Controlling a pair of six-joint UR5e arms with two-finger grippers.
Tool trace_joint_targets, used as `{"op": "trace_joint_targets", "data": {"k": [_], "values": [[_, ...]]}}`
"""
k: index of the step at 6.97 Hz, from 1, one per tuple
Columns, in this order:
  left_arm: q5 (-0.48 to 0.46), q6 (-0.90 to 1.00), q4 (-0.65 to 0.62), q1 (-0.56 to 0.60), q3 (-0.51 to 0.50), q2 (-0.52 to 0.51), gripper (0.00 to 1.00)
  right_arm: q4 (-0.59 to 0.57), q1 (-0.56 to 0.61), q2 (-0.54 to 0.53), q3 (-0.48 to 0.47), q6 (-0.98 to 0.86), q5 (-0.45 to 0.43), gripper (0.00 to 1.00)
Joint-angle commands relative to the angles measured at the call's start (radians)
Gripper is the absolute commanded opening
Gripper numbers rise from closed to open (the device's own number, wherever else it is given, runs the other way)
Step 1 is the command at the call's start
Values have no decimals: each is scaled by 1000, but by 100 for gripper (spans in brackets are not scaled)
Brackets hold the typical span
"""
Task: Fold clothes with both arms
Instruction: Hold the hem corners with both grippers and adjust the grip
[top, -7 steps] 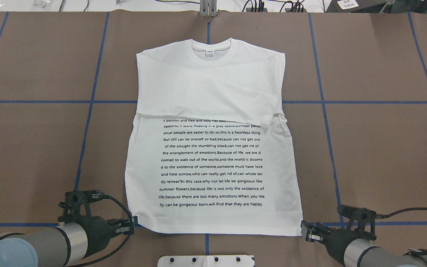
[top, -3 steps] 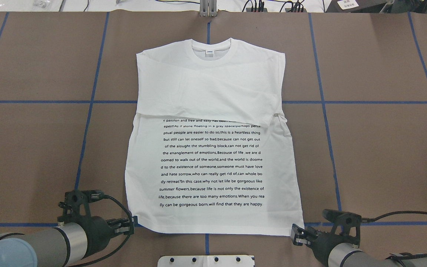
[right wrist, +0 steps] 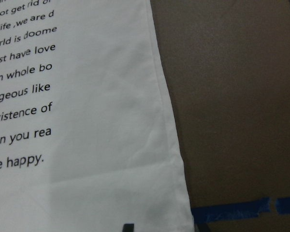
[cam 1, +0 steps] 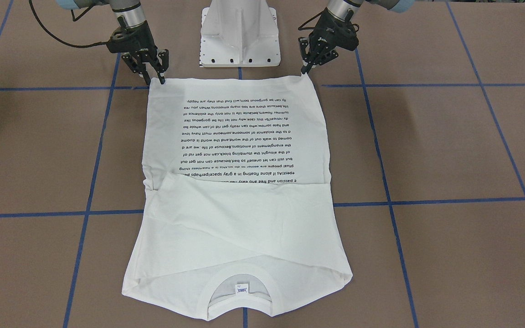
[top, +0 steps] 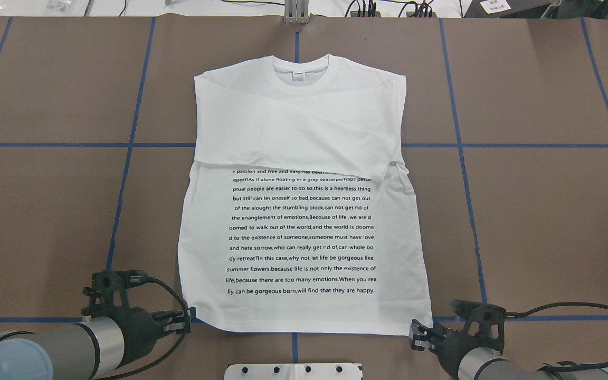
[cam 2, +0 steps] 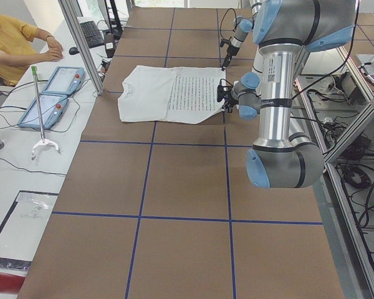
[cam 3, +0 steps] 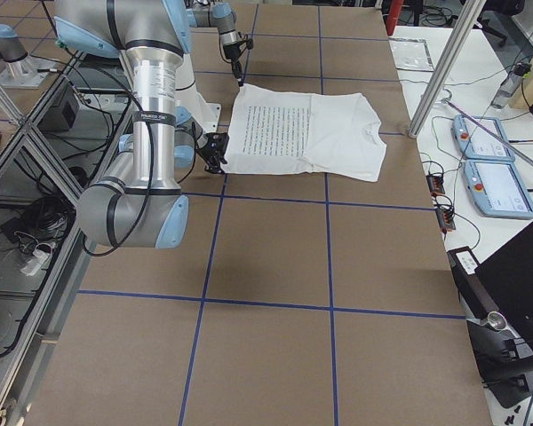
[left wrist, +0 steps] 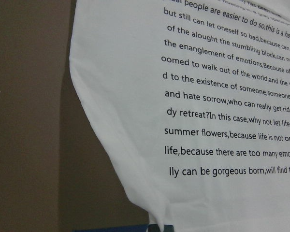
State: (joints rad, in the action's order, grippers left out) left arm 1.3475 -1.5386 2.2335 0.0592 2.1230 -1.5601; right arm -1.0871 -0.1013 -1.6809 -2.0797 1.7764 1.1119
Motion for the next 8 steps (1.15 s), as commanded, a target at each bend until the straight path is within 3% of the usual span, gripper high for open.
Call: {"op": "trace_joint_targets", "data": {"k": [1, 2, 6, 7, 8], "values": [[1, 0, 0, 1, 0, 0, 0, -2, -2, 1, -2, 0, 0, 6], [1, 0, 0, 1, 0, 0, 0, -2, 0, 0, -3, -2, 2, 0], [7, 2, -2, 1, 15, -2, 0, -39, 8, -11, -51, -5, 20, 0], [12, 5, -3, 5, 47, 5, 0, -71, 9, -23, -95, -5, 43, 0], [45, 18, -49, 10, 137, 26, 0, -200, 11, -60, -241, -5, 98, 0]]}}
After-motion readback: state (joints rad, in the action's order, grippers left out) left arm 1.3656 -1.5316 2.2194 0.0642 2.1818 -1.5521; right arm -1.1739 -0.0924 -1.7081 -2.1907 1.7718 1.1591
